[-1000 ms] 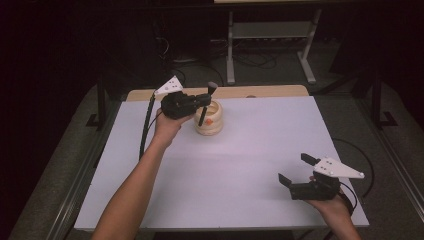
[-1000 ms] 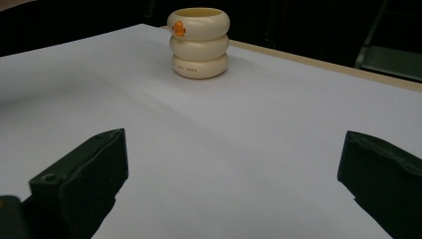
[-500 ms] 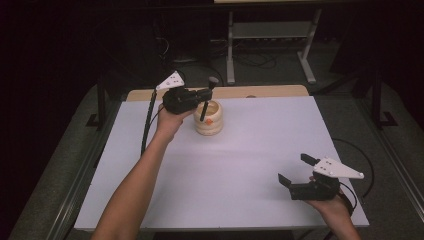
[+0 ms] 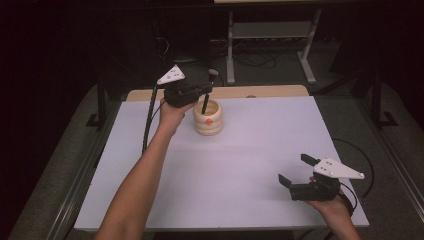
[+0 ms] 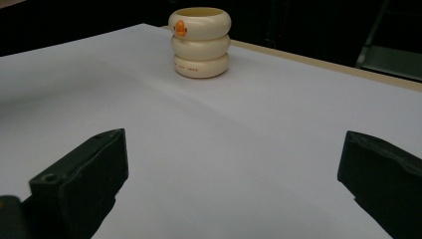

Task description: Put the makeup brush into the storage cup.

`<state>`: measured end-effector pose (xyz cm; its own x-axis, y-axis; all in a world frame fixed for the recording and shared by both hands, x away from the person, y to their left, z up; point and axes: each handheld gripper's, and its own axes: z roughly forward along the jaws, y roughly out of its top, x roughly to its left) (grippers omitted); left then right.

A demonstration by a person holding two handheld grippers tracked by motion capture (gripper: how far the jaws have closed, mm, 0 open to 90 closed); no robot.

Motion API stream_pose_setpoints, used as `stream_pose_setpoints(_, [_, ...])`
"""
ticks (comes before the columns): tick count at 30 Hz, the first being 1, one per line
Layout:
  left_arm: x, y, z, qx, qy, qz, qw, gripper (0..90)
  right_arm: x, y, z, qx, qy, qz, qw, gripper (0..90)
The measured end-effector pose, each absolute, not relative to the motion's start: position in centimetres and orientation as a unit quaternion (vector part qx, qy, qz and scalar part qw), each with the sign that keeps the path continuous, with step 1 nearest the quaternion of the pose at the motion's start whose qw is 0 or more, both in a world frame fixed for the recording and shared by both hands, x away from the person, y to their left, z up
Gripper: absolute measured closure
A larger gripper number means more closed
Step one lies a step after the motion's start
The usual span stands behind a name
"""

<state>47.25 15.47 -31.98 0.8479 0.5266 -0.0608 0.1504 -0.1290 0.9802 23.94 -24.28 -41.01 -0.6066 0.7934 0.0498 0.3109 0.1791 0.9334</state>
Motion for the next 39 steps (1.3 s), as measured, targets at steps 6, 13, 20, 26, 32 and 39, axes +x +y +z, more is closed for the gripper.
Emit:
stream_pose_setpoints(6, [47.9, 15.6, -32.6, 0.733, 0.235, 0.156, 0.619, 77.9, 24.0, -24.3, -41.0, 0.375, 0.731, 0.52, 0.235, 0.0])
stream_pose_setpoints(13, [48.6, 15.6, -33.2, 0.725, 0.236, 0.16, 0.626, 77.8, 24.1, -24.3, -41.0, 0.374, 0.731, 0.521, 0.234, 0.0])
stream_pose_setpoints(20, [49.1, 15.6, -33.9, 0.727, 0.237, 0.164, 0.624, 77.8, 24.1, -24.2, -41.1, 0.374, 0.731, 0.522, 0.233, 0.0])
stream_pose_setpoints(26, [49.4, 15.6, -34.5, 0.728, 0.241, 0.164, 0.621, 77.7, 24.1, -24.3, -41.0, 0.373, 0.731, 0.522, 0.234, 0.0])
stream_pose_setpoints(32, [49.7, 15.5, -35.1, 0.731, 0.244, 0.167, 0.616, 77.6, 24.0, -24.4, -41.0, 0.374, 0.729, 0.524, 0.233, 0.0])
stream_pose_setpoints(39, [49.9, 15.4, -35.8, 0.73, 0.25, 0.165, 0.615, 77.6, 24.0, -24.4, -41.0, 0.372, 0.729, 0.525, 0.234, 0.0])
